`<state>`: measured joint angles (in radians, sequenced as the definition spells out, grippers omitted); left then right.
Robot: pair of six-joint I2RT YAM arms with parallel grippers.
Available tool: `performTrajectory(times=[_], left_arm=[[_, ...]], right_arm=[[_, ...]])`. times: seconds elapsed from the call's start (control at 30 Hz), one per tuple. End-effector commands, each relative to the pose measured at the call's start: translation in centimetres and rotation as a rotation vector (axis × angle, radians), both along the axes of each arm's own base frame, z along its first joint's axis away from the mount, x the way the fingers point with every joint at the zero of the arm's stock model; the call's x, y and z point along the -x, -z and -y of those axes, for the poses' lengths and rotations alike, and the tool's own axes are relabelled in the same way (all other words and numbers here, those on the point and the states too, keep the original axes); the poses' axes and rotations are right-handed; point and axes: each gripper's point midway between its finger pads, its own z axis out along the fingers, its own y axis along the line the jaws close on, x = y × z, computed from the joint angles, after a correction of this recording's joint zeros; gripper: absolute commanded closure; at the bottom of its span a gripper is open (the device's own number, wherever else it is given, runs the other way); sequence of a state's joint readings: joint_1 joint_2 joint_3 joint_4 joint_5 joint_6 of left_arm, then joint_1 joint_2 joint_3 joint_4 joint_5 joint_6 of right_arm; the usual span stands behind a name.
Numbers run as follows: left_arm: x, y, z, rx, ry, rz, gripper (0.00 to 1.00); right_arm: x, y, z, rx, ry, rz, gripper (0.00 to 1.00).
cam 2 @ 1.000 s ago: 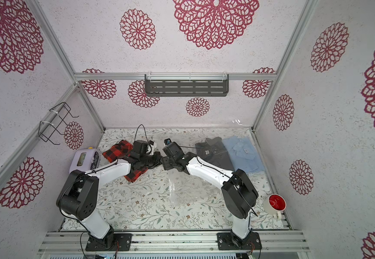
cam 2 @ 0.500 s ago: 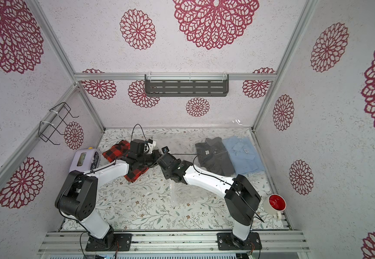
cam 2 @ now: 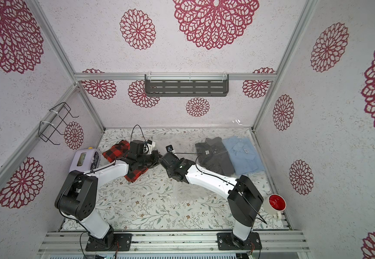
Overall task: Place the folded shirt into the vacuum bag
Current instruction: Adjust the vacuum bag at the center of the board.
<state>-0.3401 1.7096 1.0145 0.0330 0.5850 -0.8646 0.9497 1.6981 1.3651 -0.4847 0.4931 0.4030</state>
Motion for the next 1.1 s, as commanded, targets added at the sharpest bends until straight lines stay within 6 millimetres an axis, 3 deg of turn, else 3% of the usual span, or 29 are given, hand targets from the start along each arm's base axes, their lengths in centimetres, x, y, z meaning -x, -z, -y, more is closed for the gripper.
performTrajectory(times=[0.0,0.23,0.5,0.8,0.97,1.07], left_arm=[[-0.5,1.0,-0.8,-0.021,-0.018,0.009,1.0],[-0.6,1.3,-0.9,-0.027,-0.02,0.005,1.0],[-0.7,1.4,-1.2,-0.027,-0.026,0.002,1.0],[-0.9,0.9,-1.1,-0.025,-0.022,0.007,1.0],[-1.1,1.1,-1.1,-0.025,-0.02,0.004,1.0],[-1.2,1.1,-1.1,-0.025,-0.021,0.005,1.0]], right_arm=[[-0.2,-3.3,1.1,-0.086,0.023,0.04,0.39],[-0.4,-2.3,2.2,-0.081,0.04,0.011,0.39],[-1.0,-2.0,4.8,-0.016,0.119,0.015,0.4],[-1.0,0.5,3.5,0.005,0.07,-0.034,0.52],[-0.9,-0.2,2.4,0.001,0.018,-0.013,0.68],[-0.8,-1.0,1.5,0.007,-0.017,0.01,0.69]])
